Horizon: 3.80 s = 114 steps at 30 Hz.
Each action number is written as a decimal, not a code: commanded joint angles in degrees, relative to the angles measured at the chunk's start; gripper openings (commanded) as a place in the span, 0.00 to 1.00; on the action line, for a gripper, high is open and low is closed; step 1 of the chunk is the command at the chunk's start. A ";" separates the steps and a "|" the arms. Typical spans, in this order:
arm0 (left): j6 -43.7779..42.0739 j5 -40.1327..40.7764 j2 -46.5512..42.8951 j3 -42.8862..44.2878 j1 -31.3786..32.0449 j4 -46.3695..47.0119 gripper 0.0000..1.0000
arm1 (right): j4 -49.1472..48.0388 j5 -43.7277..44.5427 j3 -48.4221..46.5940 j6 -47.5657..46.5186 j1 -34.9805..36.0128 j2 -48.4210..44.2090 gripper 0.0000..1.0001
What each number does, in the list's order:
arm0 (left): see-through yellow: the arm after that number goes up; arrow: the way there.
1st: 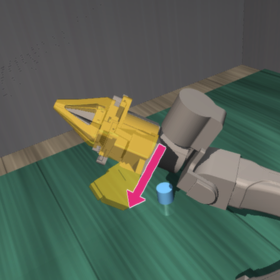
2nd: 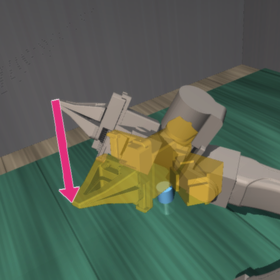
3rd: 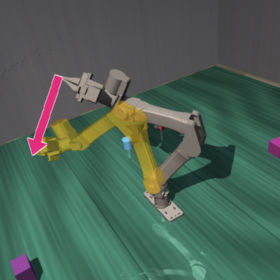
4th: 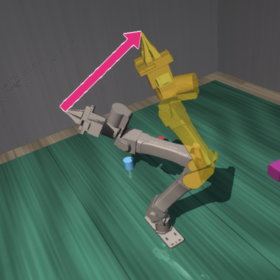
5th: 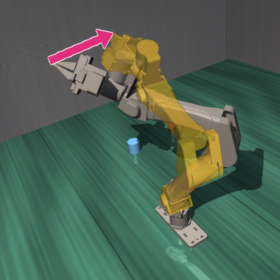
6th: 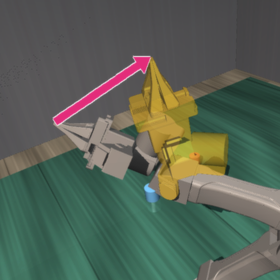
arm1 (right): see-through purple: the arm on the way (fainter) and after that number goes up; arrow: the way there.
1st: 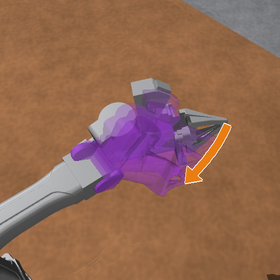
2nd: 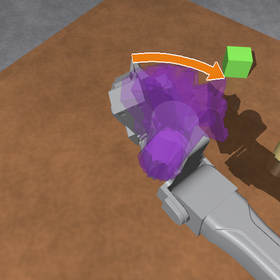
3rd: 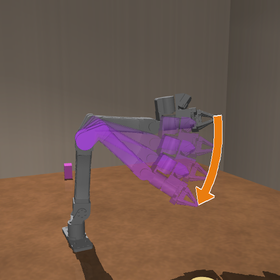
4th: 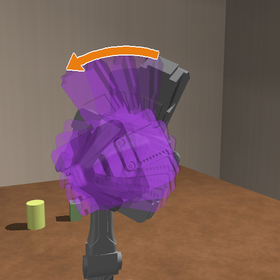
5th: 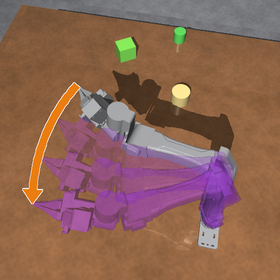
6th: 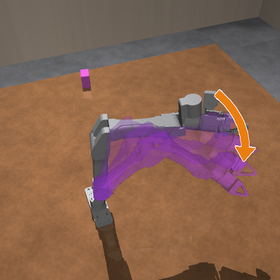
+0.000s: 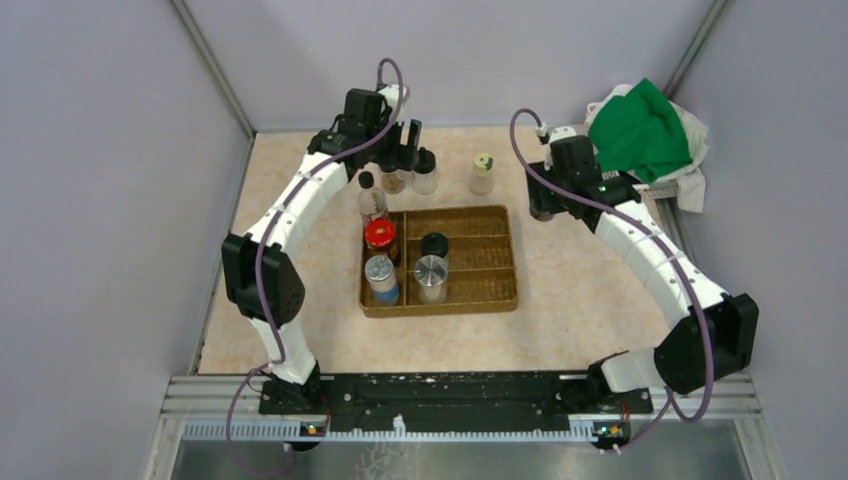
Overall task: Organize the condiment bottles
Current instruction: Place the bottle in the storage box.
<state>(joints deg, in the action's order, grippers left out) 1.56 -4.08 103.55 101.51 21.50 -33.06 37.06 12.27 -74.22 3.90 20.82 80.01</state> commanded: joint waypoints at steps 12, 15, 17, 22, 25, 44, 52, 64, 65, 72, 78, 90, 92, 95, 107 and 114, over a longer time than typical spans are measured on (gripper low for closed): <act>0.55 0.20 -5.28 -1.17 0.55 1.09 0.89 | -1.97 -2.74 8.94 4.75 3.13 -13.00 0.26; 0.55 0.70 -5.68 -1.41 0.54 0.85 0.89 | -1.58 -1.53 9.70 4.97 5.41 -13.34 0.26; 0.55 0.82 -5.98 -1.61 0.49 0.58 0.89 | -1.46 -1.22 10.05 5.29 6.84 -13.45 0.25; 0.53 1.11 -6.84 -2.52 0.52 0.54 0.89 | -1.84 -1.30 10.72 6.65 9.77 -13.41 0.24; 0.55 1.23 -7.17 -3.00 0.54 0.54 0.89 | -2.05 -0.95 10.90 7.34 12.15 -12.99 0.24; 0.37 1.68 -8.00 -3.87 0.55 0.41 0.89 | -3.95 2.41 8.30 9.93 24.09 -6.85 0.23; 0.37 1.56 -7.98 -4.30 0.56 0.62 0.89 | -3.75 3.91 8.88 11.22 28.49 -6.33 0.23; 0.37 1.60 -8.00 -4.66 0.59 0.83 0.89 | -5.33 4.30 14.65 14.67 32.30 -7.37 0.22; 0.37 1.59 -7.93 -4.65 0.49 0.81 0.89 | -5.64 4.26 15.28 14.82 32.41 -7.45 0.22; 0.46 1.38 -7.83 -4.49 0.51 0.91 0.89 | -8.66 4.29 19.16 15.17 32.44 -7.48 0.22; 0.37 1.61 -7.83 -4.65 0.64 0.87 0.89 | -11.65 3.99 21.15 15.15 32.44 -6.39 0.22; 0.10 1.90 -7.85 -4.91 0.62 0.81 0.90 | -13.19 4.82 22.27 15.35 32.44 -3.16 0.29; 0.19 1.79 -7.84 -4.92 0.53 0.81 0.90 | -13.07 4.71 22.19 15.39 32.49 -2.57 0.34; 0.20 1.97 -7.99 -4.92 0.57 0.83 0.90 | -12.89 4.88 22.19 15.62 32.47 -2.47 0.49; 0.28 1.88 -7.83 -5.10 0.61 0.92 0.90 | -12.45 5.20 22.06 15.52 32.44 -3.27 0.78; 0.28 1.95 -7.82 -5.16 0.61 0.94 0.90 | -12.07 5.47 21.77 15.48 32.44 -4.13 0.83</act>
<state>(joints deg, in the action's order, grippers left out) 1.58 -2.09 98.70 96.84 21.85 -33.52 26.41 16.47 -51.27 18.74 52.73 78.37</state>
